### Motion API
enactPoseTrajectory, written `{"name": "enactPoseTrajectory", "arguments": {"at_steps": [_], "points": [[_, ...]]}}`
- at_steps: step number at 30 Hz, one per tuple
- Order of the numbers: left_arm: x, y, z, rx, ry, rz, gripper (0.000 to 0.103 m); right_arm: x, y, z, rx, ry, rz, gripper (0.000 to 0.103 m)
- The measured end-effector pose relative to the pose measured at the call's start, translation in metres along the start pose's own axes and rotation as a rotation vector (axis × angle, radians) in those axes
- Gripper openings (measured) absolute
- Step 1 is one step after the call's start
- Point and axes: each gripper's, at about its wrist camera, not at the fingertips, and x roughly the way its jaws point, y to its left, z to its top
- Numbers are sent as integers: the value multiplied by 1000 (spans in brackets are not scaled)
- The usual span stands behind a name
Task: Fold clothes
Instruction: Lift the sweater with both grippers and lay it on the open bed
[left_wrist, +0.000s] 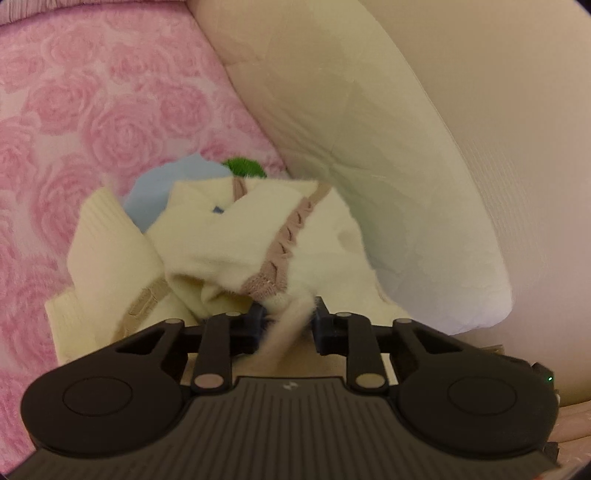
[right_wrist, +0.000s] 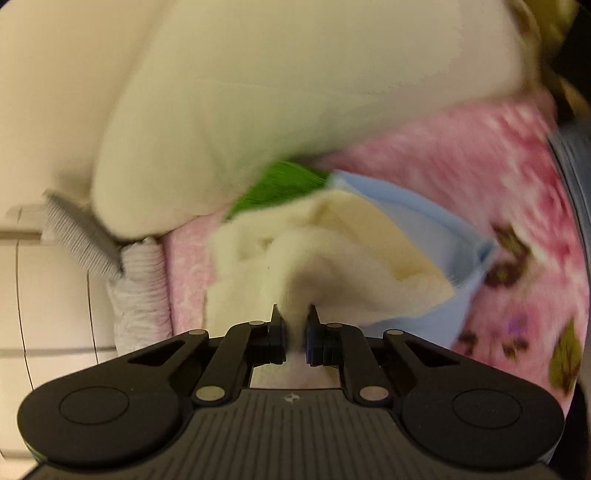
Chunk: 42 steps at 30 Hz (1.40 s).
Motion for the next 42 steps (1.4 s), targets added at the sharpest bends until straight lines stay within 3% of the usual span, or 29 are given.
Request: {"name": "enactPoseTrajectory", "arguments": {"at_steps": [7, 16, 23, 33, 37, 42], "points": [[-46, 2, -10, -15, -91, -52, 16, -39, 92, -15, -359, -82, 151, 10], [-184, 25, -44, -54, -395, -108, 14, -78, 200, -84, -685, -32, 399, 10], [-329, 62, -105, -83, -655, -76, 13, -100, 275, -194, -883, 58, 590, 11], [-545, 103, -231, -71, -945, 107, 13, -142, 333, -388, -1011, 224, 830, 11], [-608, 107, -282, -64, -1019, 172, 13, -156, 325, -445, -975, 303, 863, 11], [-655, 117, -332, -94, -1051, 235, 13, -156, 299, -500, -1010, 393, 811, 11]]}}
